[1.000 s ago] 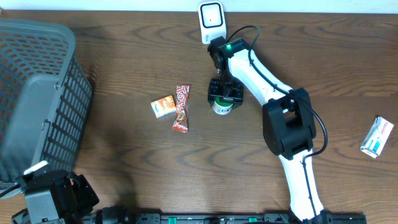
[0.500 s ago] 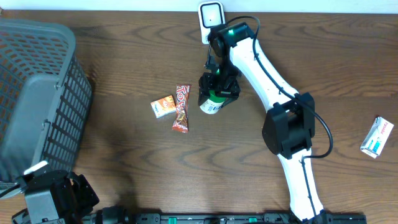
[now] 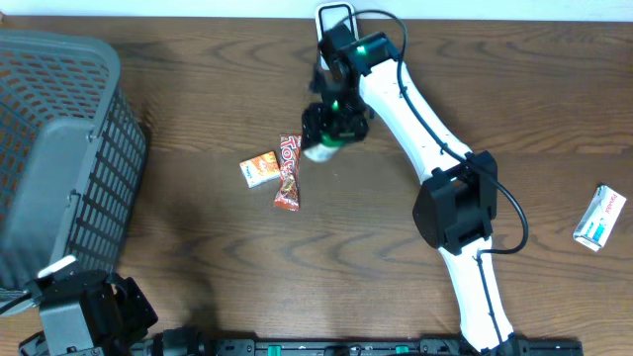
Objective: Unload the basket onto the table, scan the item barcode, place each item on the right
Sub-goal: 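Raise the tub label side toward the white scanner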
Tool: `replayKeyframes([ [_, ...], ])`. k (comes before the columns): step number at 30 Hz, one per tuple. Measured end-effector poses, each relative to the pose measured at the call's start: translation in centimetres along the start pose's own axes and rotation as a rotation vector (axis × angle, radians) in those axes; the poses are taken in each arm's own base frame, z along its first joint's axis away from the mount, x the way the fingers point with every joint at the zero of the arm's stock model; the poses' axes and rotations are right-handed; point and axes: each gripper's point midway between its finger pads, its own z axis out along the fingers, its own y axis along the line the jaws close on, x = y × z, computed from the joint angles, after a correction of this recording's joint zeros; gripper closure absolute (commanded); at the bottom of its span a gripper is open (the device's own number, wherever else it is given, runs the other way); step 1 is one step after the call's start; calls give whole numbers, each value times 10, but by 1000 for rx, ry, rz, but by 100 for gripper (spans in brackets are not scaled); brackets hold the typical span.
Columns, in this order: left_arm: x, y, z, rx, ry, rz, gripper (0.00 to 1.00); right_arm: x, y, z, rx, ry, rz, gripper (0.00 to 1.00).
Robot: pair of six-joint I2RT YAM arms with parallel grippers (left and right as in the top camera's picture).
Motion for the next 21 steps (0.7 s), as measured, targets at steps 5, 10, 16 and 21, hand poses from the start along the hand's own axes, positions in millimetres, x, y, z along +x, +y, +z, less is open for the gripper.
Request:
replayKeyframes([
  [5,0,0,0,0,0,0,5,-47,-5,-5,56,-195,-69,43],
  [10,0,0,0,0,0,0,5,-94,-10,-21,124,-401,-112,44],
  [16,0,0,0,0,0,0,5,-147,-17,-53,212,-655,-137,45],
  [21,0,0,0,0,0,0,5,-182,-26,-72,256,-821,-131,47],
])
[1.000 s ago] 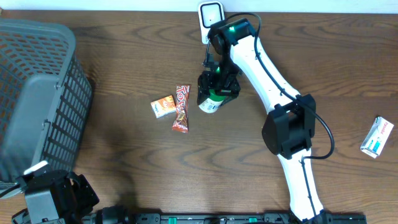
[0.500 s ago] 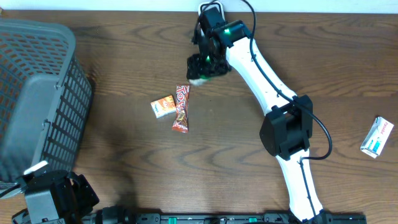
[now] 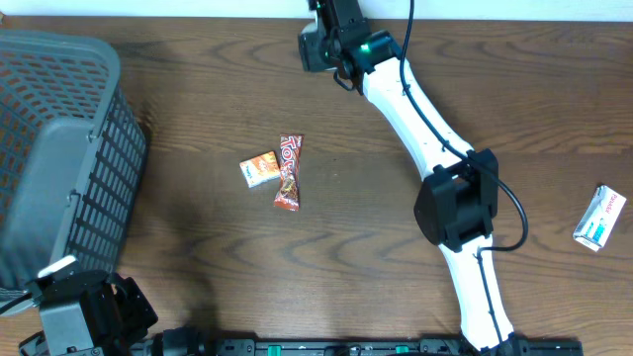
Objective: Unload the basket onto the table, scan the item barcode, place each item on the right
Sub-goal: 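Raise the tub label side toward the white scanner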
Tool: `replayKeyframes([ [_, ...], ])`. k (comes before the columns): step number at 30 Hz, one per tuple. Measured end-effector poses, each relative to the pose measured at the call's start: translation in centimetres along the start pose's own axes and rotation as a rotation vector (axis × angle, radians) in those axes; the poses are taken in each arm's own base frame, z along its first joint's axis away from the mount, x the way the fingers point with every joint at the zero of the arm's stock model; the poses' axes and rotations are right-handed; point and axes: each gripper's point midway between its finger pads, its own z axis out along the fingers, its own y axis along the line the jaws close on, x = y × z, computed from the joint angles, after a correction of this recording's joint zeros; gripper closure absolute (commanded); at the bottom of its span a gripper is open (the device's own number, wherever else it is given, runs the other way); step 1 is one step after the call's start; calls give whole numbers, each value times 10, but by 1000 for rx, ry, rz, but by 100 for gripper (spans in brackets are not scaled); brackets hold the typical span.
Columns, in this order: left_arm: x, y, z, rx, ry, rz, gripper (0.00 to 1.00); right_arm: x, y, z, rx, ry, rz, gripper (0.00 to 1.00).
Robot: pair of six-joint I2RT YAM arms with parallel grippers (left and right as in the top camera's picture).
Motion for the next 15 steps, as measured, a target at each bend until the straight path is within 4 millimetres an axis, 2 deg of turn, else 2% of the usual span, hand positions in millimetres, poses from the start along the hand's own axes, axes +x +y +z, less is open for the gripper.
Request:
replayKeyframes([
  [3,0,0,0,0,0,0,5,-9,-13,21,21,-73,-2,48],
  [9,0,0,0,0,0,0,5,-15,-39,62,53,-187,-16,50],
  [12,0,0,0,0,0,0,5,-21,-45,72,56,-245,-21,51],
  [15,0,0,0,0,0,0,5,-31,-42,72,47,-294,-27,52],
])
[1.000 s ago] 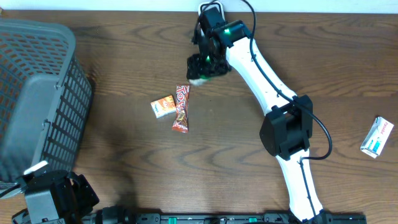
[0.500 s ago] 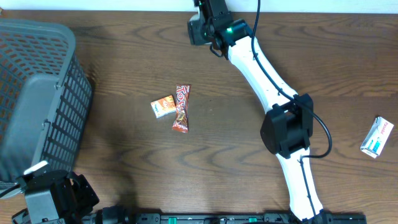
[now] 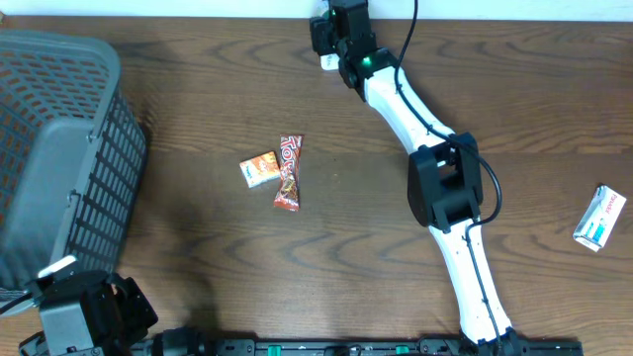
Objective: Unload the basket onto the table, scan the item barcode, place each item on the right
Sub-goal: 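Raise the tub label side toward the white scanner, then carry the tub right and set it beside the Panadol box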
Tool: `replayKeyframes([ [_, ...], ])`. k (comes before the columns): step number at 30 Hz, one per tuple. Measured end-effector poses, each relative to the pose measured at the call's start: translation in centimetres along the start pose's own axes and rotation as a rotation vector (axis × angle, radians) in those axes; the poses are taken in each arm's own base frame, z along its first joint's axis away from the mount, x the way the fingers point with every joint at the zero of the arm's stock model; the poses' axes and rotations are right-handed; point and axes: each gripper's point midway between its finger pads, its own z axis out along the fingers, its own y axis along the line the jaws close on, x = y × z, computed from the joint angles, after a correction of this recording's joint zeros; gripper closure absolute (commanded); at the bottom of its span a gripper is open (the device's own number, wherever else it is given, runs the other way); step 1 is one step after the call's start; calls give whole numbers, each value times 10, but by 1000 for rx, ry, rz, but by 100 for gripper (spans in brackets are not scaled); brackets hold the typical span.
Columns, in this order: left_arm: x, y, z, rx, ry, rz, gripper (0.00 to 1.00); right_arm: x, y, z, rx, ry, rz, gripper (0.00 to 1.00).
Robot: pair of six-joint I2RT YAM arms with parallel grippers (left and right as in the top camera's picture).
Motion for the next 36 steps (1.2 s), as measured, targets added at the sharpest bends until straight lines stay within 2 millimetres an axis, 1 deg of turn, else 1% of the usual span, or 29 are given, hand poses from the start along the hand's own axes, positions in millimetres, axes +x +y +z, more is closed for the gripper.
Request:
replayKeyframes([
  [4,0,0,0,0,0,0,5,-9,1,0,0,-37,-8,54],
  [11,0,0,0,0,0,0,5,-9,-7,0,51,-36,-51,55],
  [18,0,0,0,0,0,0,5,4,-14,-1,85,18,-80,55],
  [21,0,0,0,0,0,0,5,19,-17,-2,95,78,-89,56],
  [22,0,0,0,0,0,0,5,27,-18,-4,99,118,-95,56],
  [23,0,0,0,0,0,0,5,28,-19,-7,102,133,-97,56],
  [25,0,0,0,0,0,0,5,34,-21,-23,108,219,-110,54],
  [26,0,0,0,0,-1,0,5,30,-22,-44,115,279,-118,54],
  [28,0,0,0,-1,-1,-1,5,26,-24,-72,120,352,-128,53],
  [29,0,0,0,0,-1,-1,5,22,-26,-97,126,411,-134,53],
  [30,0,0,0,0,-1,-1,5,15,-28,-112,131,428,-134,53],
  [31,0,0,0,0,0,0,5,3,-30,-134,134,443,-128,53],
  [33,0,0,0,0,0,0,5,-6,-35,-165,146,479,-112,55],
  [34,0,0,0,0,0,0,5,-12,-42,-190,163,511,-91,56],
  [35,0,0,0,0,0,0,5,-16,-49,-206,178,529,-71,57],
  [36,0,0,0,0,0,0,5,-16,-57,-218,193,551,-54,57],
])
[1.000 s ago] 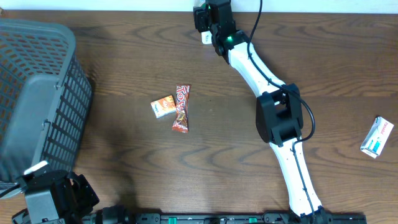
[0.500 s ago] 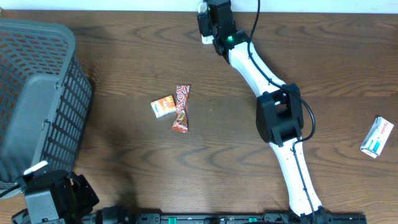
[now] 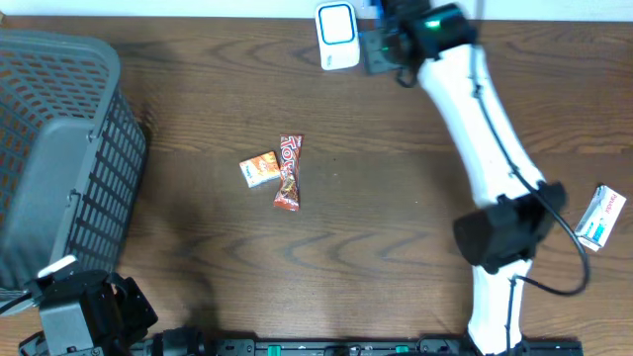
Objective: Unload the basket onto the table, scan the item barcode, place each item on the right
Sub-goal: 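Carry the tub right and set it beside the Panadol box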
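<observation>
A white barcode scanner (image 3: 337,35) stands by itself at the table's far edge, its rounded face up. My right gripper (image 3: 377,46) hangs just right of it, apart from it and holding nothing; it looks open. A red candy bar (image 3: 288,173) lies mid-table with a small orange packet (image 3: 259,169) touching its left side. A white and blue box (image 3: 599,218) lies at the far right. My left arm (image 3: 84,314) is folded at the near left corner, its fingers not distinct.
A large grey mesh basket (image 3: 59,148) fills the left side. The white wall edge runs along the far side behind the scanner. The right arm's elbow (image 3: 506,232) hangs over the right half of the table.
The right gripper was over the scanner at the far edge; it is now to the right of it, and the scanner stands uncovered. The arm has swung right. The items have not moved.
The right gripper first held the scanner just above the top of the candy bar, a green light showing. Then it was at the far edge of the table with the scanner, twice. Now the scanner rests there alone and the gripper is beside it.
</observation>
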Tool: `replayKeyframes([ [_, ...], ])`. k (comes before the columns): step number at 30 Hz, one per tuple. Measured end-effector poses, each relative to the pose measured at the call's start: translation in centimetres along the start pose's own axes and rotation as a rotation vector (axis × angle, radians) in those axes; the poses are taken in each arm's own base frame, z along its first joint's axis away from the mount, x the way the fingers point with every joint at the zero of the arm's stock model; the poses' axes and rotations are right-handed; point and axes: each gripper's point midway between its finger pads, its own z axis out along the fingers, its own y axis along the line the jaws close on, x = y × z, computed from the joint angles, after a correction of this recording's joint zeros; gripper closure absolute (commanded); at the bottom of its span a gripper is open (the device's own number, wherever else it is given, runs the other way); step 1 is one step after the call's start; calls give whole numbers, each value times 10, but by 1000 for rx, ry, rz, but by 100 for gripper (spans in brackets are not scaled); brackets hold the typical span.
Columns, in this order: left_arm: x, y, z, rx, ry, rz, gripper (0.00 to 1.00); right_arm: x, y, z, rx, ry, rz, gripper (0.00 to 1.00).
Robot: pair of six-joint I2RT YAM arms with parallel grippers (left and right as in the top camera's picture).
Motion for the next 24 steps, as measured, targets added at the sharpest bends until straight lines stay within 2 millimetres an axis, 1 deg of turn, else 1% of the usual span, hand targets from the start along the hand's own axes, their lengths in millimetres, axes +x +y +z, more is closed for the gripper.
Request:
replayKeyframes([
  [1,0,0,0,0,0,0,5,6,-12,-6,13,28,25,57],
  [3,0,0,0,0,0,0,5,18,-36,-7,44,81,75,56],
  [5,0,0,0,0,0,0,5,32,-63,1,77,142,127,53],
  [7,0,0,0,0,0,0,5,47,-100,13,119,200,196,52],
  [8,0,0,0,0,0,0,5,55,-121,19,142,224,235,52],
  [10,0,0,0,0,0,0,5,68,-152,28,174,261,295,52],
  [11,0,0,0,0,0,0,5,79,-171,32,195,288,335,52],
  [12,0,0,0,0,0,0,5,87,-184,35,209,306,362,52],
  [13,0,0,0,0,0,0,5,106,-208,41,233,345,416,53],
  [15,0,0,0,0,0,0,5,127,-236,54,256,372,483,54],
  [16,0,0,0,0,0,0,5,138,-247,60,264,384,515,54],
  [18,0,0,0,1,0,0,5,170,-268,73,276,432,593,54],
  [20,0,0,0,0,0,0,5,197,-286,81,284,469,658,54],
  [22,0,0,0,0,0,0,5,225,-305,87,293,499,732,54],
  [24,0,0,0,0,0,0,5,249,-322,88,307,520,794,53],
])
